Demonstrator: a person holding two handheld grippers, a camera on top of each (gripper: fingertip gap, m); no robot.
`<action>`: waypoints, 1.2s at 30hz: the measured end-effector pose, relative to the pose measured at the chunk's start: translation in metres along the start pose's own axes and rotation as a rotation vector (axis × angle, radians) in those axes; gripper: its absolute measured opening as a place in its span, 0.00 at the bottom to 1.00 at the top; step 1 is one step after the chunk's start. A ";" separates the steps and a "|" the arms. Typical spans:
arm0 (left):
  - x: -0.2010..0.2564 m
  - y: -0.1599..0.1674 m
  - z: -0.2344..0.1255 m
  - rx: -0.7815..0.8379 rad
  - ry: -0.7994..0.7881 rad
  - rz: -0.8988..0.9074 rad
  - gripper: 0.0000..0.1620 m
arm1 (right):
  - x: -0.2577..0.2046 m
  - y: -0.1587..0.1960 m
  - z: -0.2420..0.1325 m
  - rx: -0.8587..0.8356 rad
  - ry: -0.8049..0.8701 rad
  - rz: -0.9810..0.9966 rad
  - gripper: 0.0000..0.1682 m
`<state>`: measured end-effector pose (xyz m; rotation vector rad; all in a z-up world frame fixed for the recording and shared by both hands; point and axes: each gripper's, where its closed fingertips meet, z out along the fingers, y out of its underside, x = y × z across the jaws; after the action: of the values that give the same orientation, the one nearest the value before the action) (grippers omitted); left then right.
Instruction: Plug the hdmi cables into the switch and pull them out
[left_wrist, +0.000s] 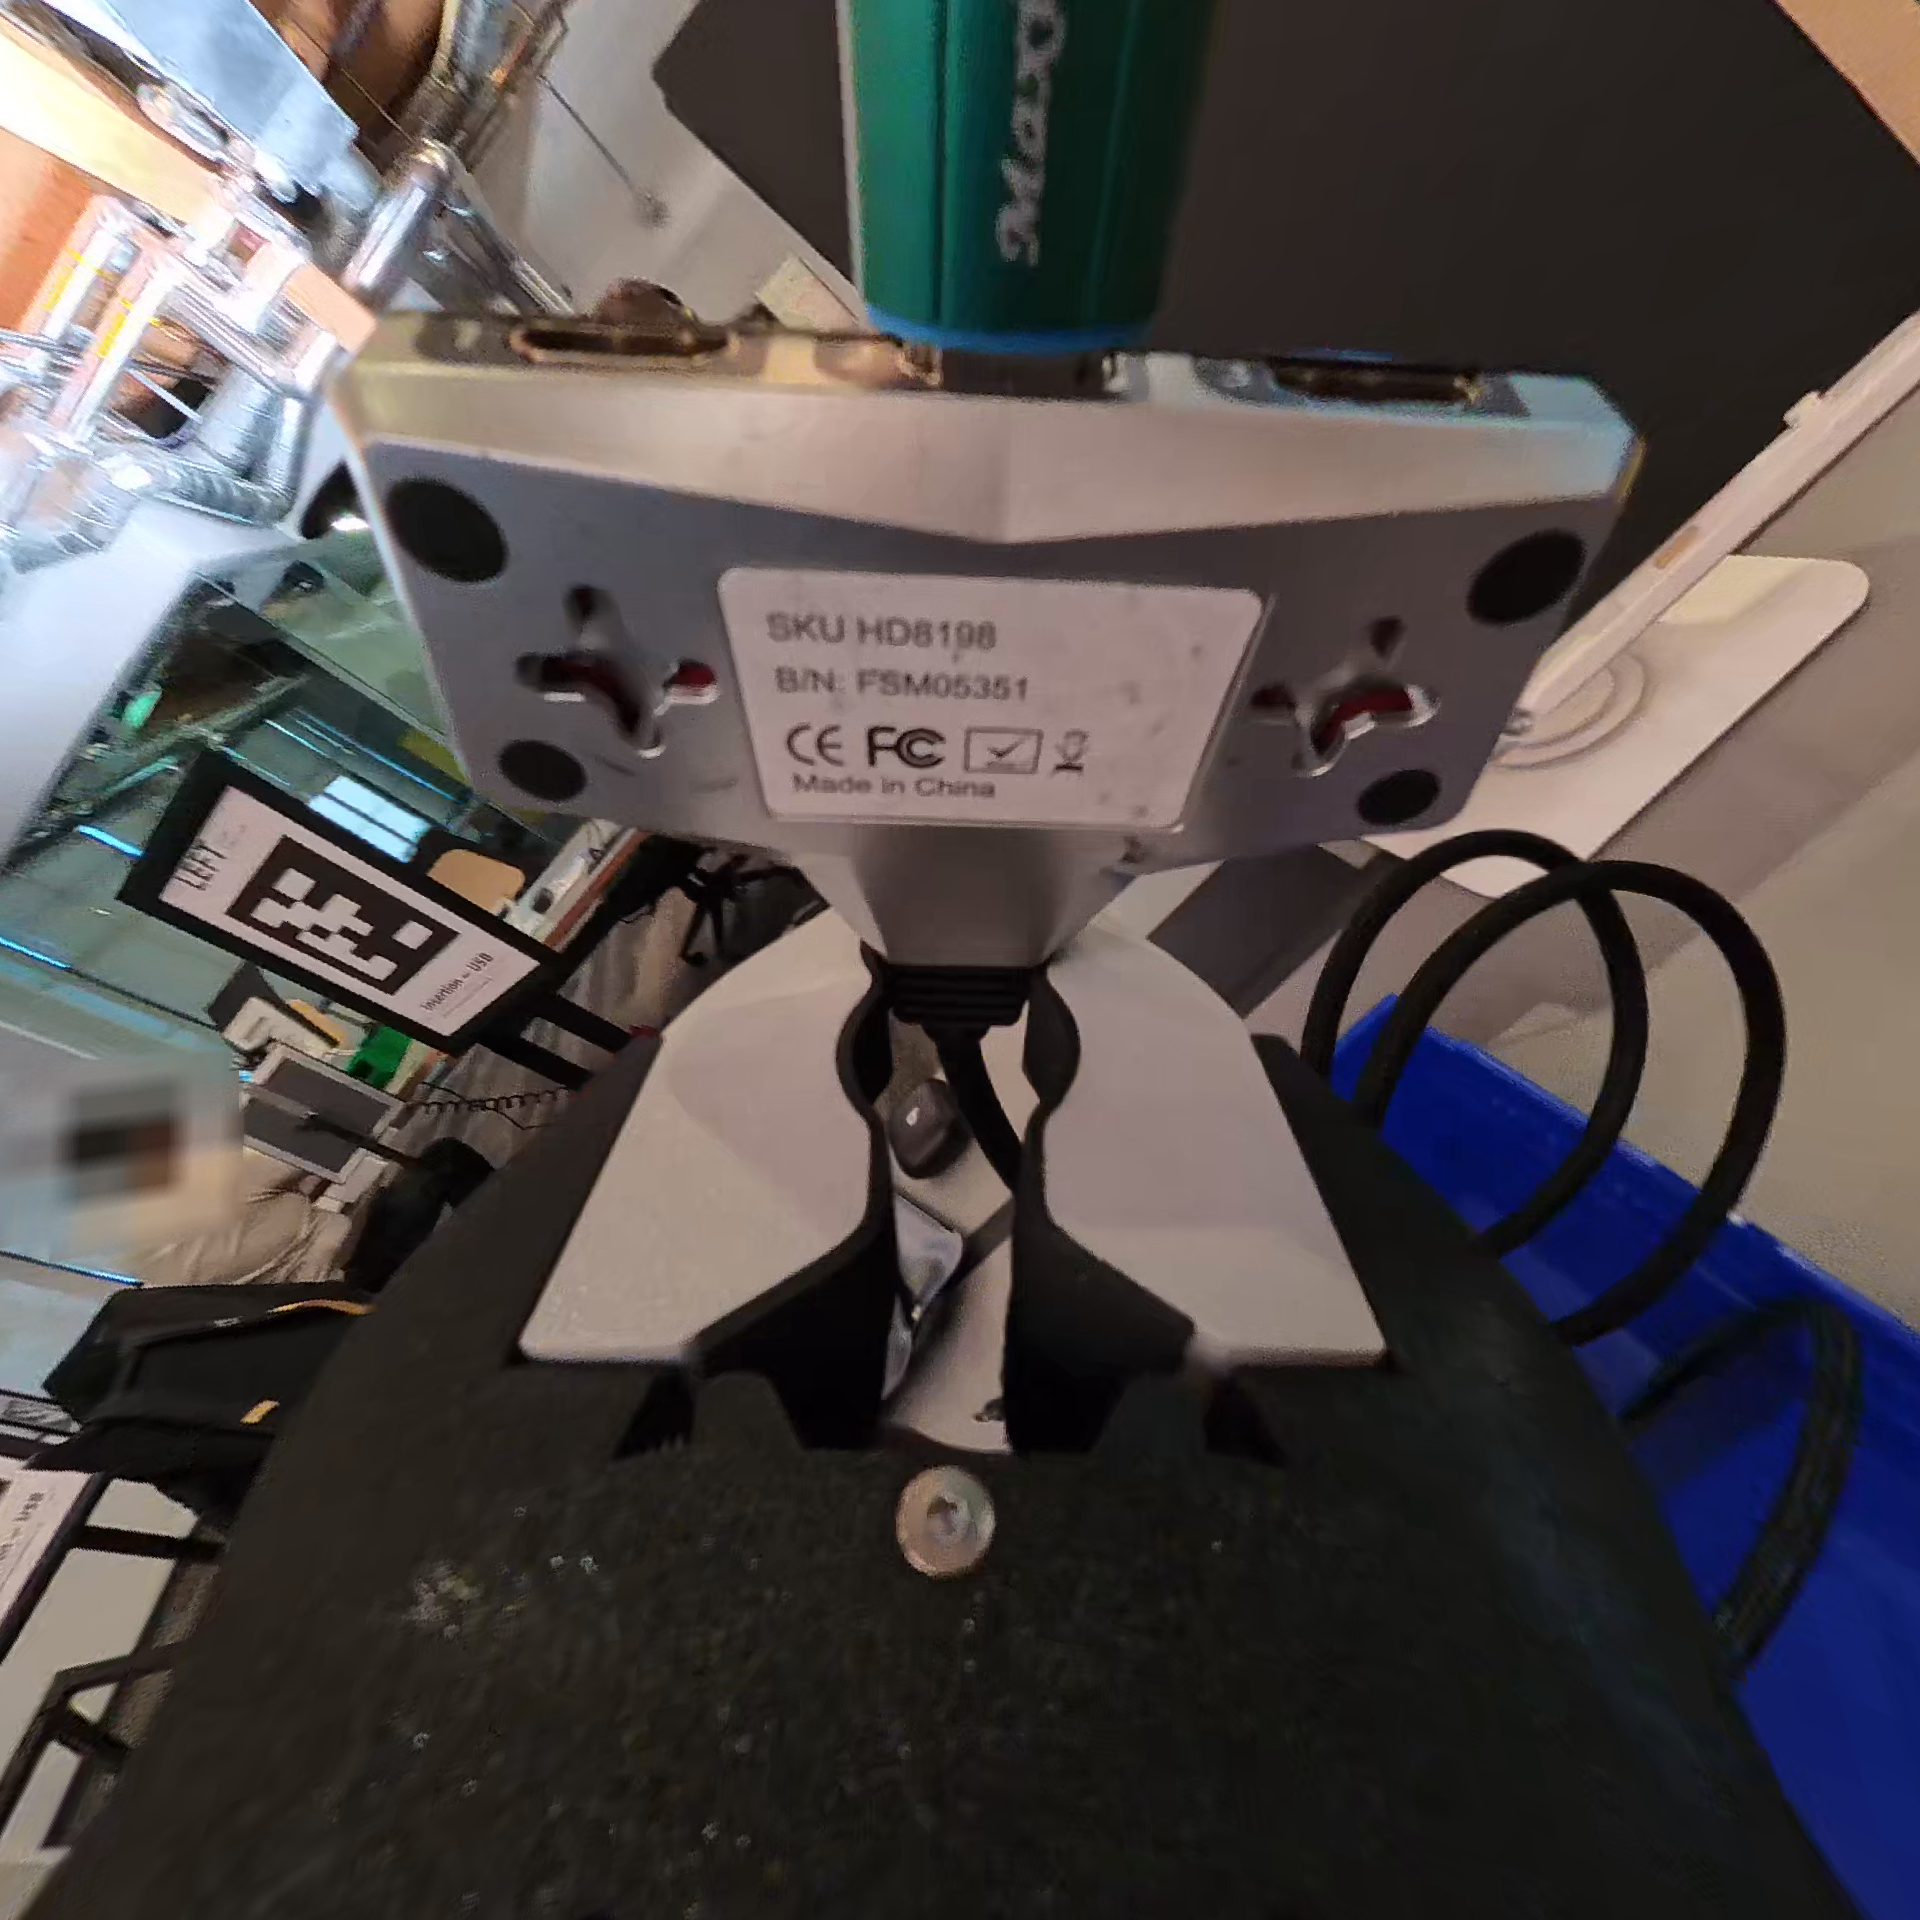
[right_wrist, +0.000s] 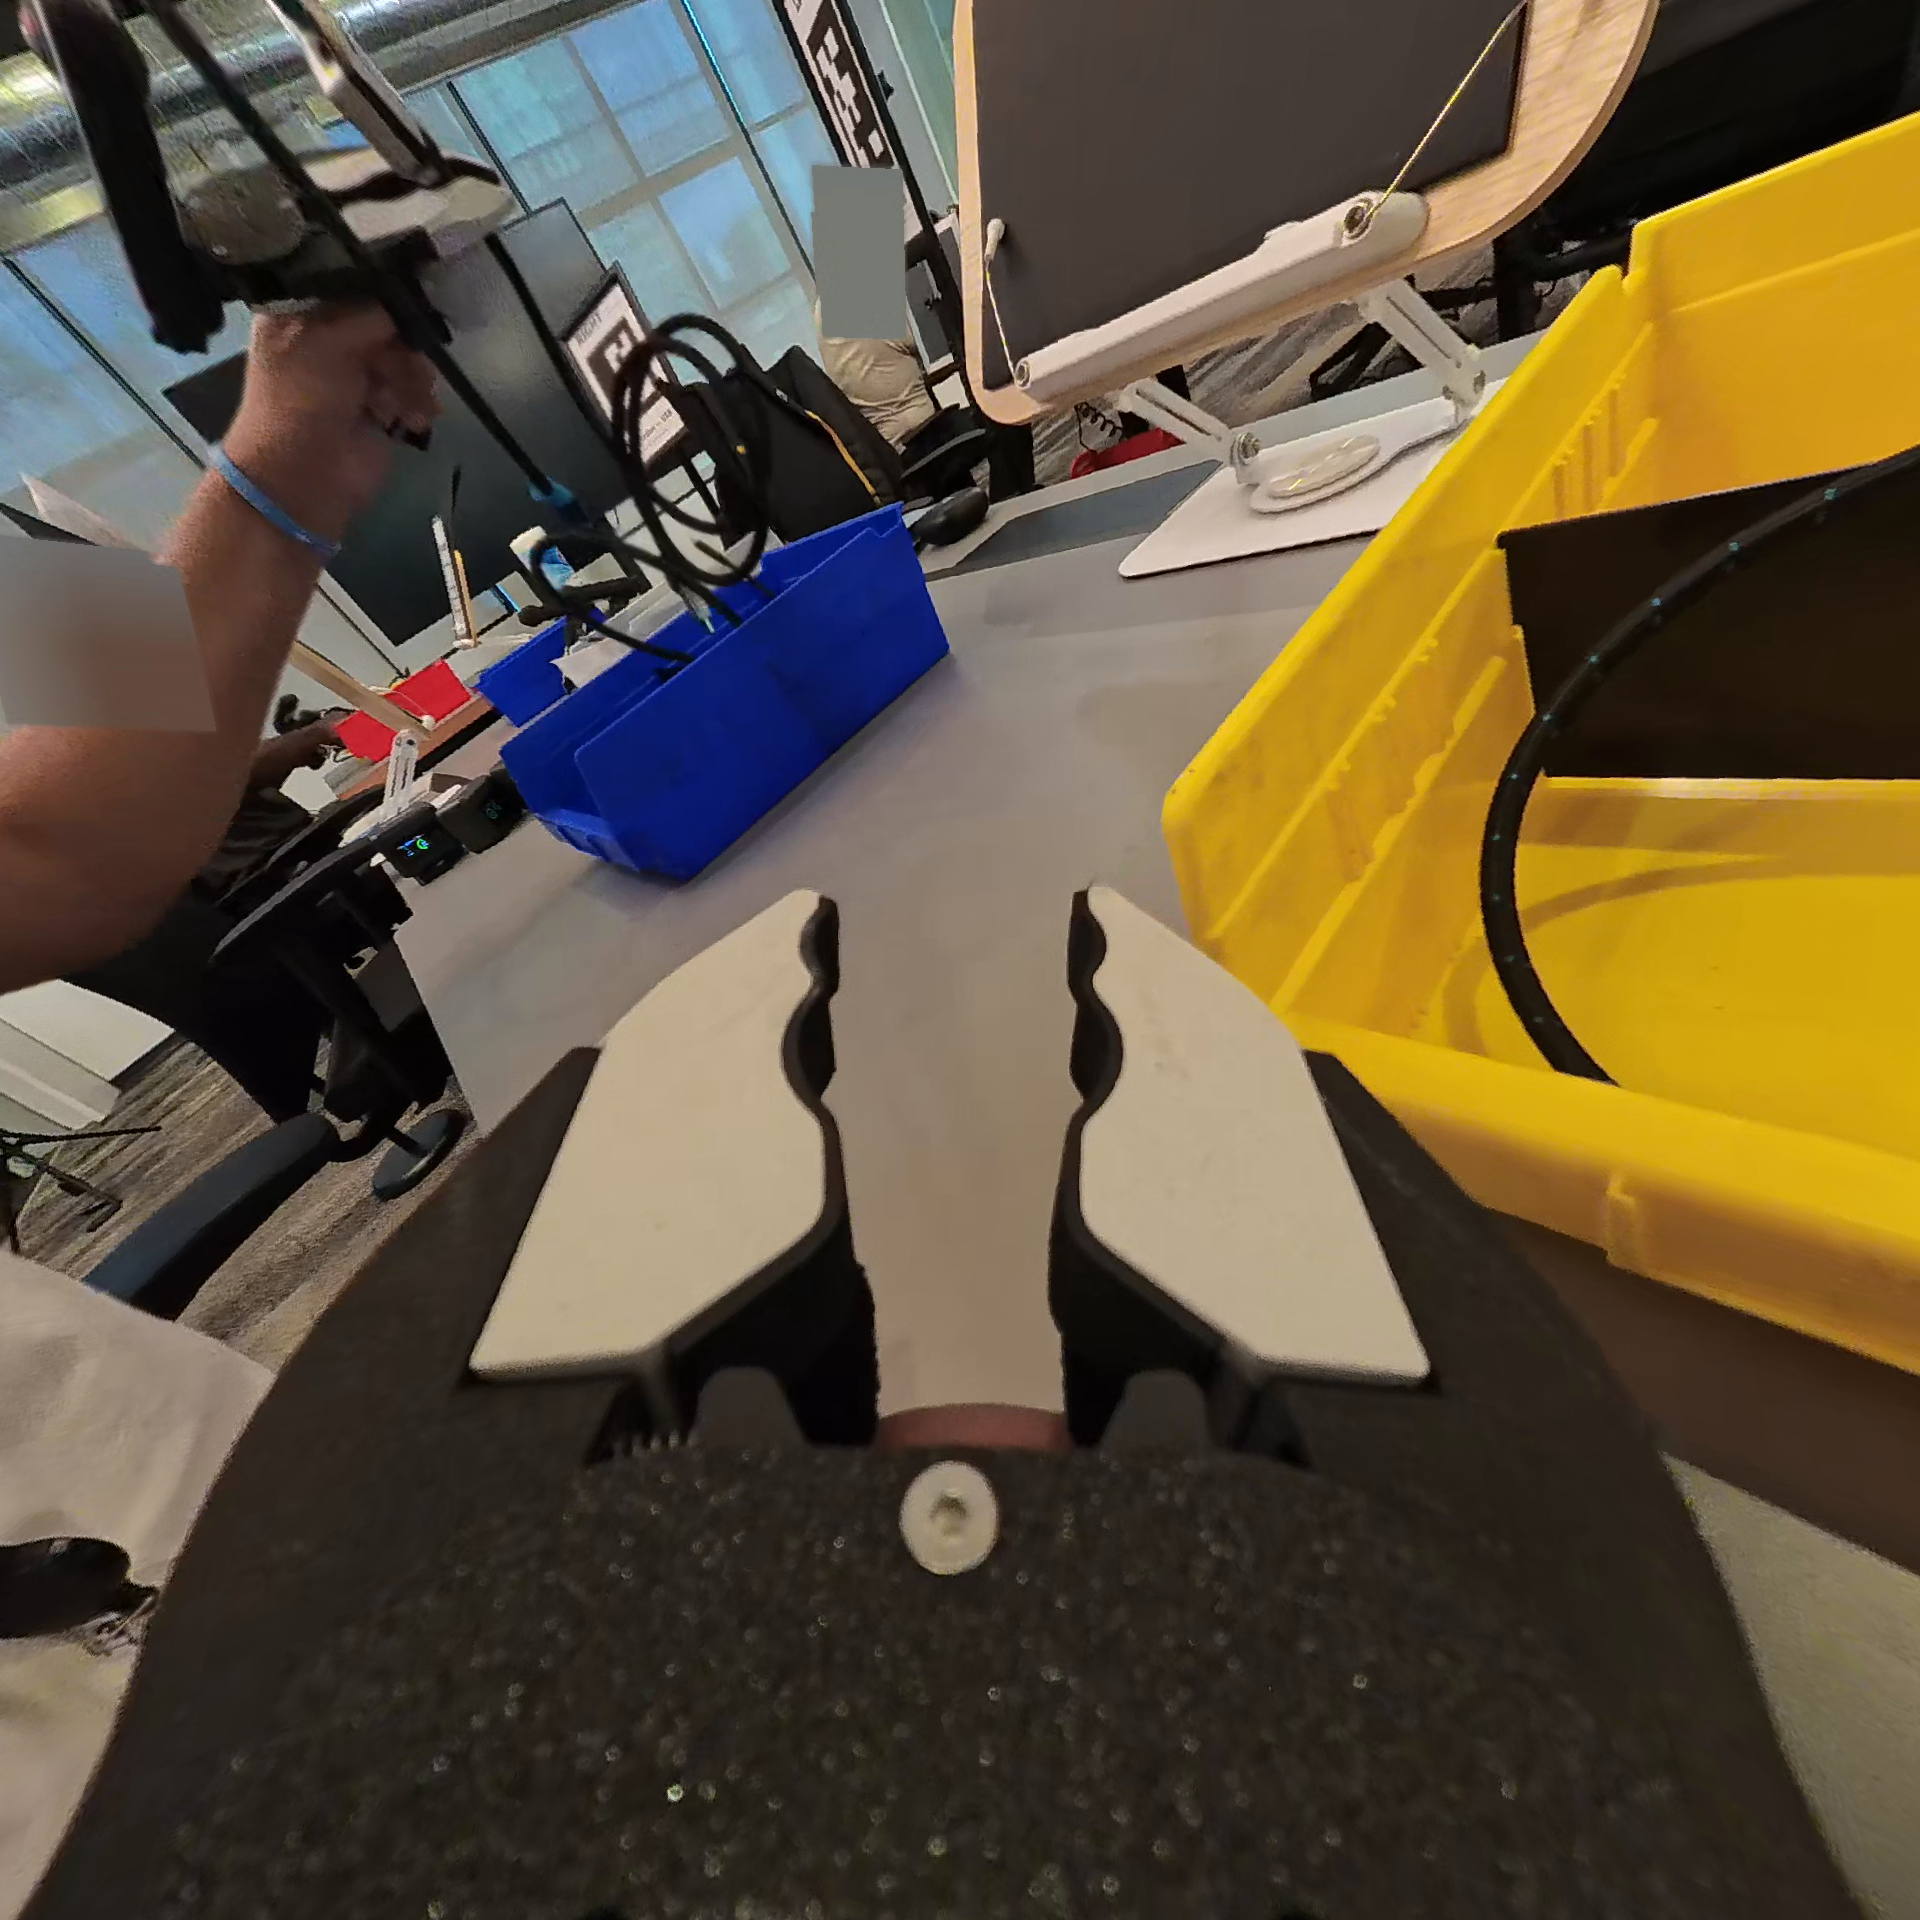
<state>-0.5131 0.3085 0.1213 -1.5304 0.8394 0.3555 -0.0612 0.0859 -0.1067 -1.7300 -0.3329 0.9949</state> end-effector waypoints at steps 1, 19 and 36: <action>0.001 -0.004 0.001 0.014 -0.013 0.003 0.13 | 0.000 0.000 -0.001 0.000 0.000 0.001 0.25; 0.149 -0.128 0.023 0.394 -0.072 -0.378 0.14 | -0.026 -0.022 0.000 0.072 0.006 -0.285 0.25; 0.271 -0.107 0.007 0.461 -0.110 -0.501 0.13 | -0.126 -0.117 0.160 0.199 -0.206 -0.821 0.28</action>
<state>-0.2526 0.2285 0.0169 -1.2184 0.3907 -0.1183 -0.2309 0.1559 0.0405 -1.1332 -0.9518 0.5627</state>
